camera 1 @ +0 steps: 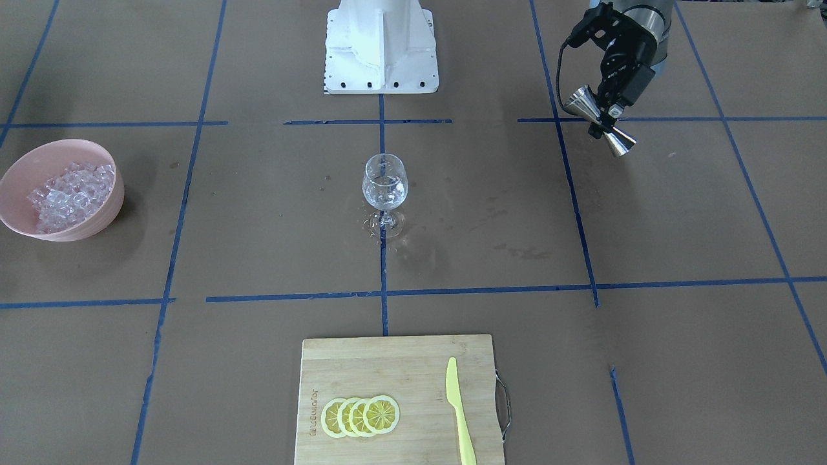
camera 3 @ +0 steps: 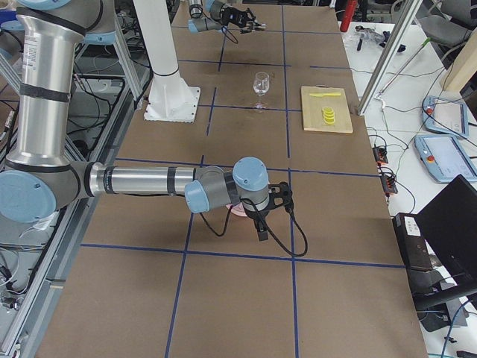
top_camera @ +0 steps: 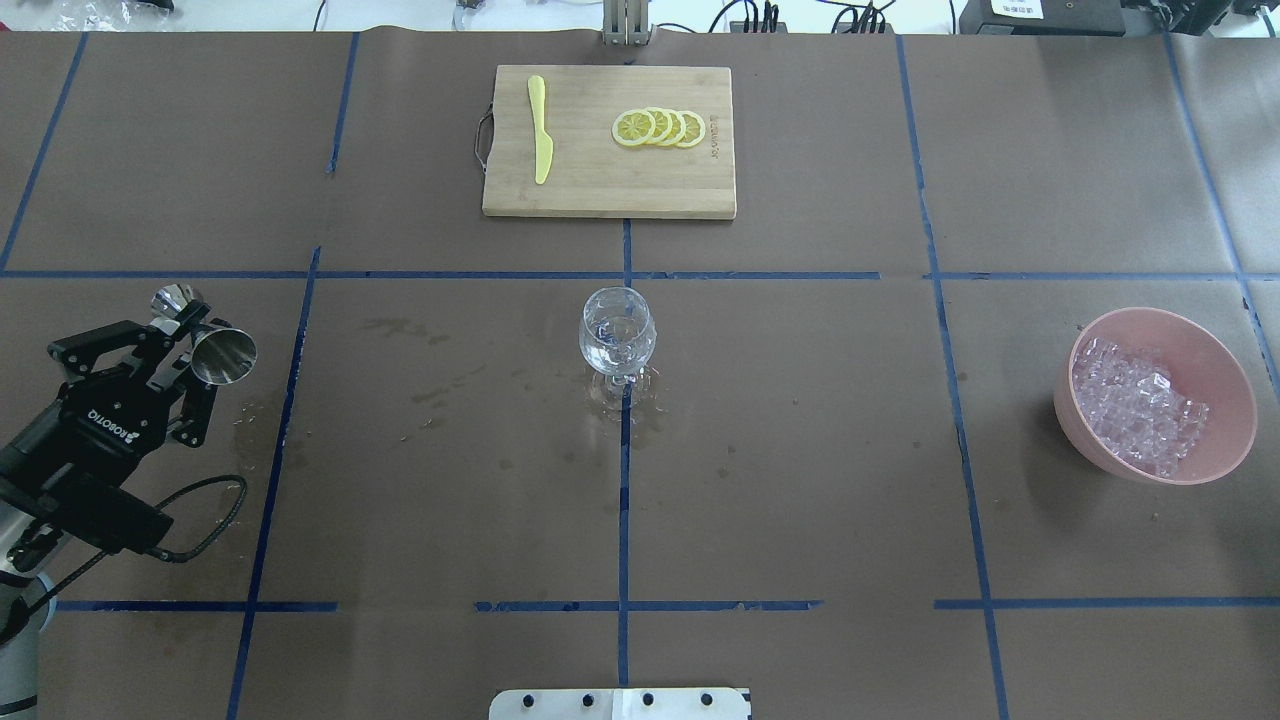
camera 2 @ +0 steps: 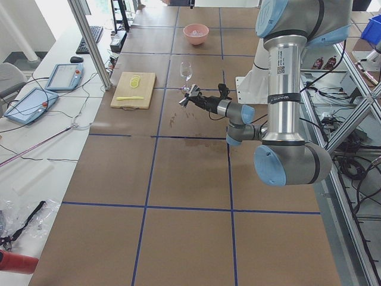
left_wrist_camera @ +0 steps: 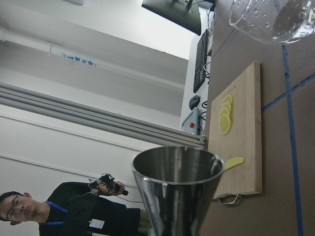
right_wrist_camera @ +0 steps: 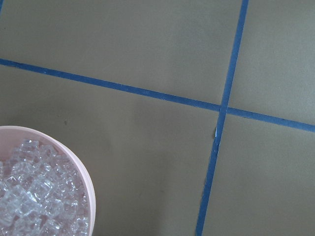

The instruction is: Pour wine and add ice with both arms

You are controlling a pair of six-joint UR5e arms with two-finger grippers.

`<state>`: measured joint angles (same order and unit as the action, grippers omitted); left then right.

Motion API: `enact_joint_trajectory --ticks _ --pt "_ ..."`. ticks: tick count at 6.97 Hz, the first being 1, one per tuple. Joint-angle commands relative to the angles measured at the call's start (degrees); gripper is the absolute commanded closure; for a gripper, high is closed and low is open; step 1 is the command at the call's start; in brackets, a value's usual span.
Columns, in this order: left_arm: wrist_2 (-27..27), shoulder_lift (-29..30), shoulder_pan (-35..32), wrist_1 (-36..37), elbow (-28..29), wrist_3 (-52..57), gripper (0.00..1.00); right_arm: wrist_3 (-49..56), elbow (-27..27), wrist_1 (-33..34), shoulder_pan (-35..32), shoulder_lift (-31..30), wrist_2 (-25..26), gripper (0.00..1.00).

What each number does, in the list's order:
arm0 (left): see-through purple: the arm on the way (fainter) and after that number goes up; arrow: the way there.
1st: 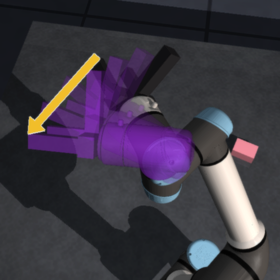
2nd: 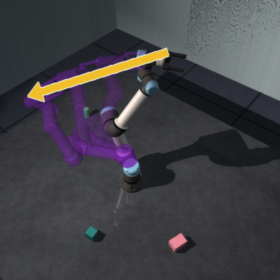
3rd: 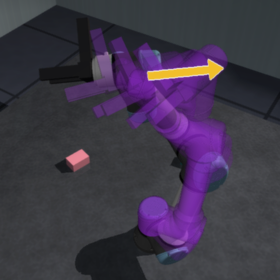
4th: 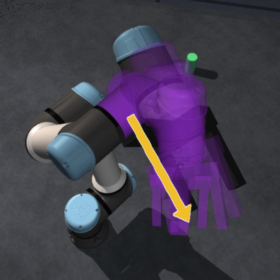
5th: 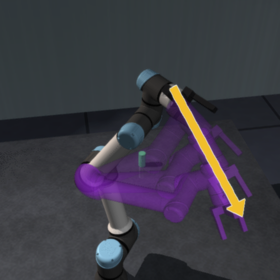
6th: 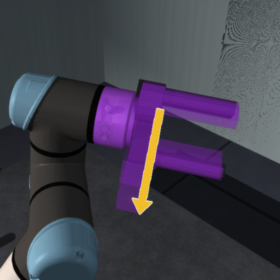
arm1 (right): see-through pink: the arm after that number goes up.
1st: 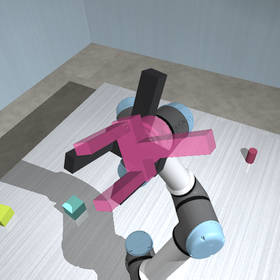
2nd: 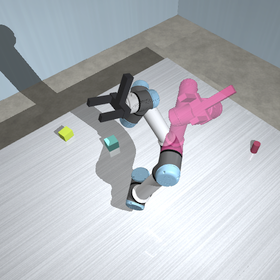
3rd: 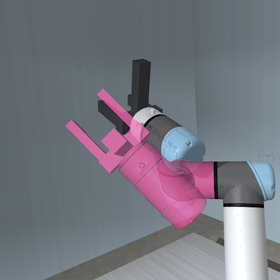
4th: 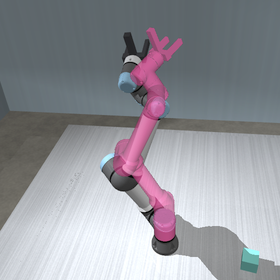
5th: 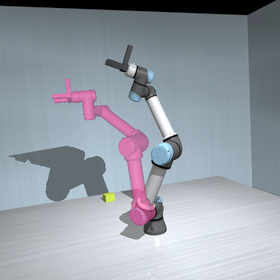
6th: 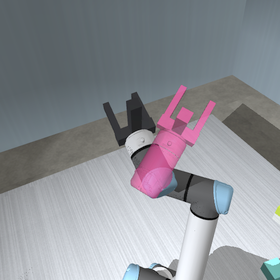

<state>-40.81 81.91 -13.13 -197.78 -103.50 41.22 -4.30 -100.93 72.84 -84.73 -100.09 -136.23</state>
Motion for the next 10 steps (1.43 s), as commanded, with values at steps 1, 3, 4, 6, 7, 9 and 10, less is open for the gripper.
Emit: enact_joint_trajectory --ticks 1,3,4,6,7,9,10 --pt "-4.5 -4.2 0.1 -1.0 0.6 -22.2 1.00 0.0 -0.2 -0.1 0.0 0.1 0.0 0.00" --pt "-4.7 -5.9 0.1 -3.2 4.2 -34.9 1.00 0.0 -0.5 -0.2 0.0 0.3 0.0 0.00" --pt "-6.6 -5.8 0.4 -7.6 6.0 -44.2 1.00 0.0 -0.4 -0.2 0.1 0.4 0.0 0.00" --pt "-6.7 -5.8 0.6 -7.4 6.4 -48.2 1.00 0.0 -0.6 -0.2 0.0 0.4 0.0 0.00" --pt "-6.9 -5.9 0.5 -7.6 7.6 -48.8 1.00 0.0 -0.7 -0.2 0.0 0.4 0.0 0.00" --pt "-6.9 -5.9 0.6 -7.4 10.7 -56.4 1.00 0.0 -0.7 -0.2 0.0 0.4 0.0 0.00" --pt "-7.0 -5.8 0.7 -6.4 12.2 -63.1 1.00 0.0 -0.8 -0.2 0.0 0.4 0.0 0.00"
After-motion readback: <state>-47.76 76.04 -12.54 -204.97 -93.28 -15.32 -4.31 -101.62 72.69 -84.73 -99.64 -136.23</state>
